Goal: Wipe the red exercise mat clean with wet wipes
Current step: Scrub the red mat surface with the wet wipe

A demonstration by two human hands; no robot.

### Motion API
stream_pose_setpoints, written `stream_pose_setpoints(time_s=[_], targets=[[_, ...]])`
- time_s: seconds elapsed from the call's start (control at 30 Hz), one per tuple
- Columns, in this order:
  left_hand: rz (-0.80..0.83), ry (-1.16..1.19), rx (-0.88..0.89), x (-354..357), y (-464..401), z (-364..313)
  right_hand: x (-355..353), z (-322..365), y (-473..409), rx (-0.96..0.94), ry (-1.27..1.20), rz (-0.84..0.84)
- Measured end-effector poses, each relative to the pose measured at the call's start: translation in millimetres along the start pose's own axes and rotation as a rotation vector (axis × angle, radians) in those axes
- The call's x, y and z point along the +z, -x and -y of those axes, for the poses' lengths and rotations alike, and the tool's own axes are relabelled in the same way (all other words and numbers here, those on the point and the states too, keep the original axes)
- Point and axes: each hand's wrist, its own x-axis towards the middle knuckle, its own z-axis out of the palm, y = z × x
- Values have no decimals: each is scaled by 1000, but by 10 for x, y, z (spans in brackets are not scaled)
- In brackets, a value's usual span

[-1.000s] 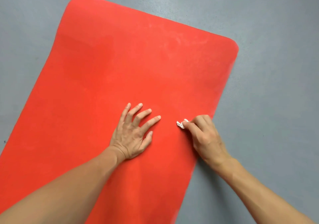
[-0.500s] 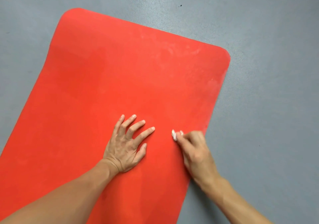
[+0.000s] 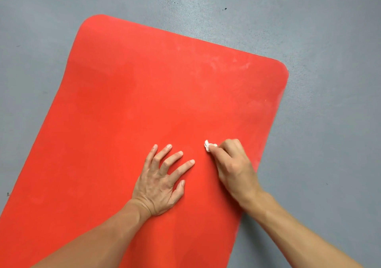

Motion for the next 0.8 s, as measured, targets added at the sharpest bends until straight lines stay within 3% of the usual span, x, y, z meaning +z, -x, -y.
stream_pose_setpoints(time_s=[0.1,0.2,0.27,0.43,0.53,0.6,0.7,0.73,0.8], targets=[[0,1,-4,4,-4,6,-126,-371,-333,5,47,-67],[6,5,-8,14,12,15,-299,-750,-749,364,136,-333],[4,7,-6,15,8,9,-213,-656,-755,462,128,-391],[8,8,-11,0,-1,4,124,105,-133,-11,-40,-40],[4,2,-10,-13,-2,-5,28,-89,-334,-170,-33,64],[6,5,-21,-10,-7,7,-49,-426,-693,-29,54,-106],[3,3,-29,-6,-1,-6,-97,-670,-1073,379,108,-377],[2,8,-27,-5,-1,-4,-9,-575,-1048,432,106,-409],[0,5,-23,-10,4,-4,190,-232,-835,327,55,-336]])
